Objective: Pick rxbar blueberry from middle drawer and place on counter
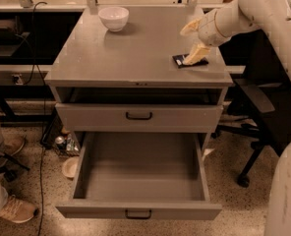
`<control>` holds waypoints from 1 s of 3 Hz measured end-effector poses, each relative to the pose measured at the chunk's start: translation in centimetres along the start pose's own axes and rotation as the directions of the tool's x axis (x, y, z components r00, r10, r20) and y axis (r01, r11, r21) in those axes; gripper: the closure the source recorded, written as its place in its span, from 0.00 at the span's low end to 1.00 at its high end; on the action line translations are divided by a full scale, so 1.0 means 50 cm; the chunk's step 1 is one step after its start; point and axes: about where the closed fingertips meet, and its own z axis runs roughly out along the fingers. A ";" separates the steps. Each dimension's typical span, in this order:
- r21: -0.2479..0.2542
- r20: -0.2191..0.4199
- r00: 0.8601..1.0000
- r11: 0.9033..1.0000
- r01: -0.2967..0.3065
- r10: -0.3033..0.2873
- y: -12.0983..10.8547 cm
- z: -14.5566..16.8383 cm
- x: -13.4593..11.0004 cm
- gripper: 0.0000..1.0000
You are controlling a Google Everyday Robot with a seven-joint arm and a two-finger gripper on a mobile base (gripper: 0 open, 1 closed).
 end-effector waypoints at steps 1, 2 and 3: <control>0.009 0.002 1.000 1.000 -0.011 0.011 -0.003 -0.005 0.008 0.00; 0.061 -0.006 0.998 0.996 -0.057 0.058 -0.004 -0.051 0.043 0.00; 0.131 -0.020 0.994 0.986 -0.103 0.107 -0.005 -0.105 0.086 0.00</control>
Offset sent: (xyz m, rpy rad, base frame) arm -0.0112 -0.0587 0.0202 0.0695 -0.0441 -0.1173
